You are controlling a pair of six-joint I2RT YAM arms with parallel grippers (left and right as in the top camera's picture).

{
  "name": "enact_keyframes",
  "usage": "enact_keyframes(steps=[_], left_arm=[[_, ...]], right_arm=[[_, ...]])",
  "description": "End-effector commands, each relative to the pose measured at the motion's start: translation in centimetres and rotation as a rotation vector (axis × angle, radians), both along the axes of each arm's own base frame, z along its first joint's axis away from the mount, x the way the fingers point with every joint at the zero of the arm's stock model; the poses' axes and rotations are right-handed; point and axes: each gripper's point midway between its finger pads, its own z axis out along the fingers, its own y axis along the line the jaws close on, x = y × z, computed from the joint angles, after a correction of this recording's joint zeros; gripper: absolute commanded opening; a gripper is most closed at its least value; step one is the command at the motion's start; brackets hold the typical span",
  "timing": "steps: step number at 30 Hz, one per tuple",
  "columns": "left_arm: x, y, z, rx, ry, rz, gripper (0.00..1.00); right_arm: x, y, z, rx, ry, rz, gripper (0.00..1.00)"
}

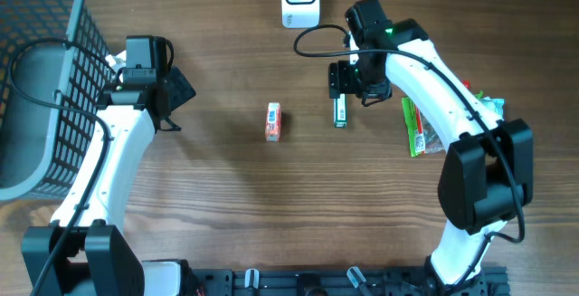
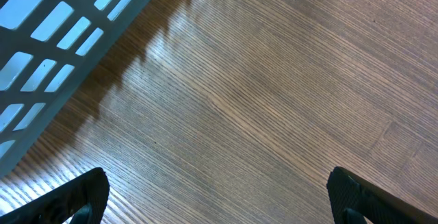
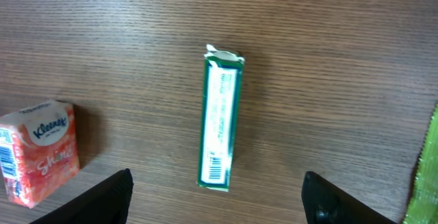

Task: Scan the item barcode

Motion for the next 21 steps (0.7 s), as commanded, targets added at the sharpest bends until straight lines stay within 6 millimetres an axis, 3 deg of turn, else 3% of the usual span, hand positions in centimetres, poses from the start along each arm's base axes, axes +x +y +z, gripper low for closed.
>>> enact_keyframes(steps=[1, 14, 21], left_arm=[[0.03, 0.36, -0.05, 0.016, 0.004, 0.002, 1.00], [0.03, 0.36, -0.05, 0.016, 0.004, 0.002, 1.00], [0.03, 0.36, -0.05, 0.016, 0.004, 0.002, 1.00]], right_arm=[[0.36, 0.32, 1.06, 0.023, -0.023, 0.010, 0.80], [0.28, 1.00, 1.18, 0.061, -0.017, 0.017, 0.89], [-0.26, 0.88, 1.06, 0.053, 0.004, 0.020, 0.89]])
